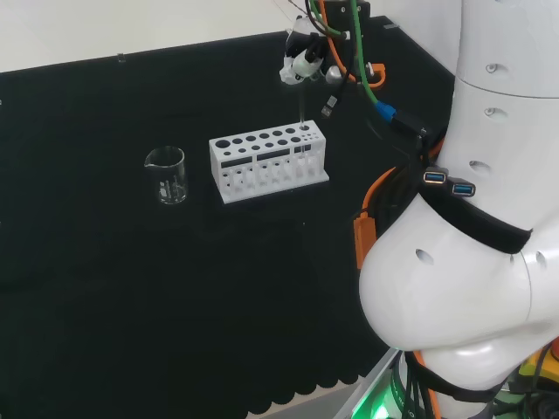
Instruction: Take the glass rod from the white test tube rack.
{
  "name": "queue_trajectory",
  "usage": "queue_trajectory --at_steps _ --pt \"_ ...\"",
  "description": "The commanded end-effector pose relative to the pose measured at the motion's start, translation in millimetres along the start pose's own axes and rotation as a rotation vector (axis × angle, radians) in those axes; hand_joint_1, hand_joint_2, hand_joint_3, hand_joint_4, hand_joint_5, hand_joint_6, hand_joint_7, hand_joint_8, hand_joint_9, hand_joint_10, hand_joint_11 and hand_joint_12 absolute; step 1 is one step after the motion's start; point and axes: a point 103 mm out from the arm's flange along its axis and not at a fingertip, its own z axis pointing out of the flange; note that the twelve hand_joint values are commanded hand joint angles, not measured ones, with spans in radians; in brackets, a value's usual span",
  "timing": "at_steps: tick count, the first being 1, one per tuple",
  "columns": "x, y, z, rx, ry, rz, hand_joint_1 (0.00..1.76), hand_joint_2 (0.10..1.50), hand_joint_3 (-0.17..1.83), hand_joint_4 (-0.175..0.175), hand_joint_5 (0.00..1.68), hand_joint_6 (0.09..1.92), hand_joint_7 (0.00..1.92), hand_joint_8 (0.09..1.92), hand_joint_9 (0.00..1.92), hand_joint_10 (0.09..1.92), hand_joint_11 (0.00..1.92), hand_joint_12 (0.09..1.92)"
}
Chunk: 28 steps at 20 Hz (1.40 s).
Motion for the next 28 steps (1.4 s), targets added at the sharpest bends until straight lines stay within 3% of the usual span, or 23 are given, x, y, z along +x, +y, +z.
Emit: queue_trajectory --at_steps 1,9,12,14,16,18,24,28 --pt "-1.9 -0.4 1.4 0.015 0.003 0.024 0.93 1.09 -0.17 -0.175 0.67 0.89 1.00 0.84 1.12 0.73 1.08 1.18" --pt "2.2 2.3 -1.1 0.027 -0.011 0.029 1.02 1.09 -0.17 -0.175 0.72 0.88 1.00 0.85 1.14 0.73 1.14 1.14" --pt "2.8 2.6 -4.1 -0.044 -0.076 0.042 1.17 1.13 -0.10 -0.175 0.88 0.98 1.04 0.92 1.26 0.66 1.36 0.89" --pt "3.4 2.7 -4.1 -0.074 -0.069 0.057 1.24 1.12 -0.05 -0.155 0.93 1.00 1.06 0.97 1.31 0.66 1.39 0.78" --pt "5.0 3.1 -8.0 -0.086 -0.015 0.051 1.27 1.14 -0.13 -0.143 0.96 0.93 1.13 0.94 1.33 0.75 1.41 0.73" --pt "6.5 4.5 -14.0 -0.089 0.003 0.050 1.28 1.15 -0.16 -0.159 1.00 0.87 1.17 0.92 1.37 0.82 1.47 0.73" --pt "4.5 5.3 -12.8 -0.191 -0.077 0.050 1.31 1.10 -0.17 -0.175 1.14 0.58 1.26 0.82 1.47 0.82 1.52 0.75" --pt "10.5 -6.9 -32.3 -0.207 -0.066 0.047 1.42 1.07 -0.17 -0.175 1.27 0.17 1.22 0.76 1.37 0.73 1.50 0.76"
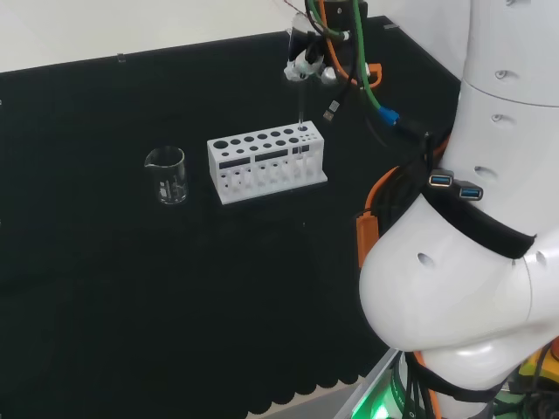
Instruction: Take the glass rod from the white test tube rack.
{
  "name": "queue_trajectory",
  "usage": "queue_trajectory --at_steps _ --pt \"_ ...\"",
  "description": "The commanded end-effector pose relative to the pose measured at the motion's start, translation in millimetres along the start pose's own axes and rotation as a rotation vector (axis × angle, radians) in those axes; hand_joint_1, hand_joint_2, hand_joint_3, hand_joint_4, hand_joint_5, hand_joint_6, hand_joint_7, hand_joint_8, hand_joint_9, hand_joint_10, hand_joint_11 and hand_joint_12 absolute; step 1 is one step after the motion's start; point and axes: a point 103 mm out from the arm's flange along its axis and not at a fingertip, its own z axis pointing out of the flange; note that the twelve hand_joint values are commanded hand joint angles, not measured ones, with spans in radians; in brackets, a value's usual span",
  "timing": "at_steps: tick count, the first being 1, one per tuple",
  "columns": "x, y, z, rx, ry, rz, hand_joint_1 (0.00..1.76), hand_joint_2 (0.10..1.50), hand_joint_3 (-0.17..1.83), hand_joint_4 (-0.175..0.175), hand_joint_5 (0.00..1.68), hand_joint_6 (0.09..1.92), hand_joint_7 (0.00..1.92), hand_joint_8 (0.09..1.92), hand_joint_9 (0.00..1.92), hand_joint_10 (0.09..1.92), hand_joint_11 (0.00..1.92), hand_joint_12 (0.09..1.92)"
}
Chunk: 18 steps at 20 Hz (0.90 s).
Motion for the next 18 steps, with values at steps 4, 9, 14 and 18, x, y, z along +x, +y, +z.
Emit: queue_trajectory --at_steps 4,9,14,18 --pt "3.5 -14.9 -38.3 -0.135 -0.023 0.003 1.43 1.06 -0.17 -0.175 1.32 0.09 1.21 0.76 1.35 0.74 1.50 0.75" --pt "6.3 -26.4 -56.1 -0.124 -0.030 0.004 1.33 1.07 -0.17 -0.175 1.37 0.09 1.31 0.73 1.58 0.68 1.54 0.73" --pt "13.2 -42.4 -79.1 -0.138 -0.013 -0.021 1.33 1.07 -0.17 -0.175 1.37 0.09 1.31 0.74 1.59 0.67 1.54 0.72" --pt "16.4 -55.9 -96.5 -0.144 -0.016 -0.007 1.33 1.07 -0.17 -0.175 1.37 0.09 1.31 0.74 1.60 0.67 1.54 0.72"
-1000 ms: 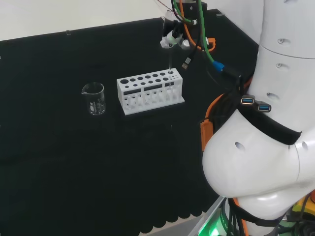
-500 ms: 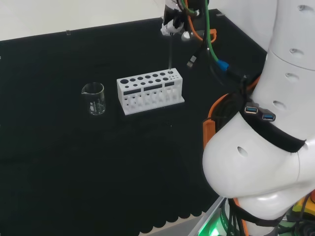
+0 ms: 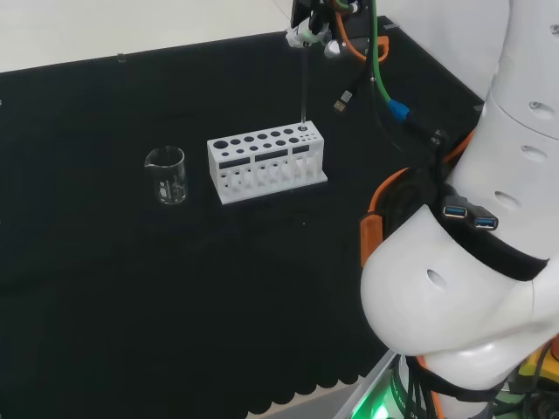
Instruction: Take the glass rod from the white test tube rack.
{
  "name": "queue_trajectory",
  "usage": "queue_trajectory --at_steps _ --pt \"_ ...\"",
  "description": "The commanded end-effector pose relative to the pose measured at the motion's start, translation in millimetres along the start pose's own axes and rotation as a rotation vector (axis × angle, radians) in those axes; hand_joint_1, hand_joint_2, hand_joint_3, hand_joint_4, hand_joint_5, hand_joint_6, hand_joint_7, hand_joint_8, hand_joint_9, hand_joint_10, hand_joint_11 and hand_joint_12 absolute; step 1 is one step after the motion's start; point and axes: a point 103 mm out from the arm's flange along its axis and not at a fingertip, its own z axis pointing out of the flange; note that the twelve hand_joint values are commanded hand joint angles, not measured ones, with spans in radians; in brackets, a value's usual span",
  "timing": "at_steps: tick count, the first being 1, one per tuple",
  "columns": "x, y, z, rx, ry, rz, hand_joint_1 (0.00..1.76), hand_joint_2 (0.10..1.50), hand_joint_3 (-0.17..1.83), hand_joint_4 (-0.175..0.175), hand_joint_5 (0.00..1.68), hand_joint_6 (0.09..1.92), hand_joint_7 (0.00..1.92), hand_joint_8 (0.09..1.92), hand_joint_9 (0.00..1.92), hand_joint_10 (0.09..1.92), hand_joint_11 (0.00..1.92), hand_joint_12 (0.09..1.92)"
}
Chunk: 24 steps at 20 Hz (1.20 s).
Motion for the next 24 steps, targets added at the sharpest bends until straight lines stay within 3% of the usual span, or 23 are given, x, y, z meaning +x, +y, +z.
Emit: queue_trajectory --at_steps 1,11,24 --pt "8.6 -28.7 -46.0 -0.020 0.003 -0.004 1.33 1.07 -0.17 -0.175 1.37 0.09 1.31 0.74 1.60 0.67 1.54 0.72" --pt "28.2 -50.2 -71.8 -0.054 0.010 -0.020 1.33 1.07 -0.17 -0.175 1.36 0.09 1.31 0.75 1.60 0.67 1.54 0.72" --pt "41.0 -55.4 -76.8 -0.065 0.029 -0.054 1.32 1.07 -0.17 -0.175 1.36 0.09 1.31 0.76 1.61 0.66 1.55 0.72"
